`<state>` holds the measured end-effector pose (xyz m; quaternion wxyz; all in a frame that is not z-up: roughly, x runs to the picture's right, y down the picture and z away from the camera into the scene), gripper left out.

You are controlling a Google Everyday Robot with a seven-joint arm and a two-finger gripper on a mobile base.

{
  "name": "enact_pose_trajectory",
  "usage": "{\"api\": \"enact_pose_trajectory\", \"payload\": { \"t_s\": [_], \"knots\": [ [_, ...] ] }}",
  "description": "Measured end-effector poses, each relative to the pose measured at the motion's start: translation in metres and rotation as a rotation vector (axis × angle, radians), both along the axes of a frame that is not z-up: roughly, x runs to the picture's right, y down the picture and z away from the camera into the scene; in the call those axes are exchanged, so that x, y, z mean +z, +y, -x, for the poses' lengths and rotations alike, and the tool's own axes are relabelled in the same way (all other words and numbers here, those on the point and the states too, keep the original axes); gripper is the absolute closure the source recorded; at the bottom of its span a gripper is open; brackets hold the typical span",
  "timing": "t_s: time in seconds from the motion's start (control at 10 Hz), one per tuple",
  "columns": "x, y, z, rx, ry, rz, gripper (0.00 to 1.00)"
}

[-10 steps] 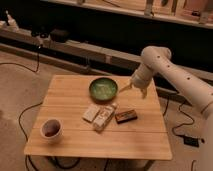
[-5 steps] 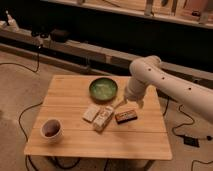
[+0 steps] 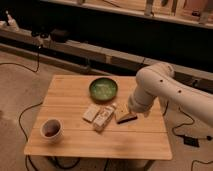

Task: Move the arm in a circular motion

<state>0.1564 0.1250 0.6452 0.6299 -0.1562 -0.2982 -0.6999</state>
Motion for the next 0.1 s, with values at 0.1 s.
{"api": "enact_pose_trajectory", "payload": {
  "t_s": [0.1],
  "knots": [
    [-0.005, -0.0108, -0.0316, 0.021, 0.059, -0.028, 0.2]
  ]
}}
